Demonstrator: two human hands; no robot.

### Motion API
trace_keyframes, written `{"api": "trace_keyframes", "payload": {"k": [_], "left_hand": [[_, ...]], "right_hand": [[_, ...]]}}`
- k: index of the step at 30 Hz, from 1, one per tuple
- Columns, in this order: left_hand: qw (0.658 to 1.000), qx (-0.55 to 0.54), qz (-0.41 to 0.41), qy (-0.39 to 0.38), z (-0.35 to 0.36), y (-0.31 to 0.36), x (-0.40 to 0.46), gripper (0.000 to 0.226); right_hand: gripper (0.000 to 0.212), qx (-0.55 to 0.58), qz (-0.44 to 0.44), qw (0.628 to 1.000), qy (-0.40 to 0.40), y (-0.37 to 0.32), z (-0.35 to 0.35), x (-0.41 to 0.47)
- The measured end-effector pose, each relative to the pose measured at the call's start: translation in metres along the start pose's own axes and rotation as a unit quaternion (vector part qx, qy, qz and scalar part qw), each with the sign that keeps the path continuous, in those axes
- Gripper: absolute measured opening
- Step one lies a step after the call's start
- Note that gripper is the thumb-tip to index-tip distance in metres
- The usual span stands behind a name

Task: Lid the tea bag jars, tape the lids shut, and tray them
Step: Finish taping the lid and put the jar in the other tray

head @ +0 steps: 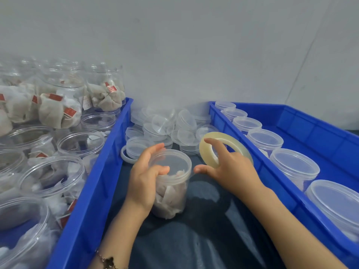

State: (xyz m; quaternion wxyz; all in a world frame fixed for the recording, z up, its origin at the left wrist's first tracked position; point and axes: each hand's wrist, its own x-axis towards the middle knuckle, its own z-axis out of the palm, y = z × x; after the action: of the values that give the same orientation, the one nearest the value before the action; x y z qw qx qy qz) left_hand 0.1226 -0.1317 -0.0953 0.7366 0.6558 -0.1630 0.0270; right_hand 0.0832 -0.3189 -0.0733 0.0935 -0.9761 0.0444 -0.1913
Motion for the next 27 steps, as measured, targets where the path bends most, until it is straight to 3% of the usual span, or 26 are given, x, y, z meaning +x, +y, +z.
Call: {"api": "trace_keyframes", "payload": {"k": [3,5,7,8,9,11,13,20,27], "left_hand": [[0.998,0.004,-0.051,-0.023,-0.003,0.011,0.009,0.053],[0.985,0.158,-0.050,-0.040,-0.002,0.021,0.016,0.052],[0.907,0.416,-0.033,-0.058,0.007,0.030,0.019,0.050],[0.866,0.495,-0.020,-0.071,0.014,0.033,0.018,0.048],[0.832,0.545,-0.008,-0.100,0.022,0.034,0.018,0.052],[0.768,0.617,0.027,-0.167,0.031,0.029,0.015,0.082],[0.732,0.653,0.073,-0.180,0.026,0.024,0.015,0.094],[0.720,0.649,0.100,-0.227,0.009,0.024,0.025,0.087],[0.756,0.609,0.099,-0.220,0.001,0.027,0.027,0.089]], "right_hand": [[0.097,0.006,-0.008,1.000,-0.010,-0.005,0.008,0.007],[0.094,0.006,-0.007,1.000,-0.012,-0.005,0.011,0.006],[0.093,0.007,-0.008,1.000,0.001,-0.004,0.013,0.002],[0.089,0.007,-0.010,1.000,0.010,-0.004,0.013,0.000],[0.083,0.007,-0.013,1.000,0.017,-0.004,0.012,-0.002],[0.075,0.020,-0.011,1.000,0.009,-0.004,0.006,-0.003],[0.074,0.053,-0.015,0.998,-0.013,0.002,-0.004,-0.007],[0.055,0.055,-0.079,0.995,-0.011,0.004,-0.015,-0.025],[0.061,0.035,-0.140,0.989,-0.013,0.006,-0.020,-0.022]]}}
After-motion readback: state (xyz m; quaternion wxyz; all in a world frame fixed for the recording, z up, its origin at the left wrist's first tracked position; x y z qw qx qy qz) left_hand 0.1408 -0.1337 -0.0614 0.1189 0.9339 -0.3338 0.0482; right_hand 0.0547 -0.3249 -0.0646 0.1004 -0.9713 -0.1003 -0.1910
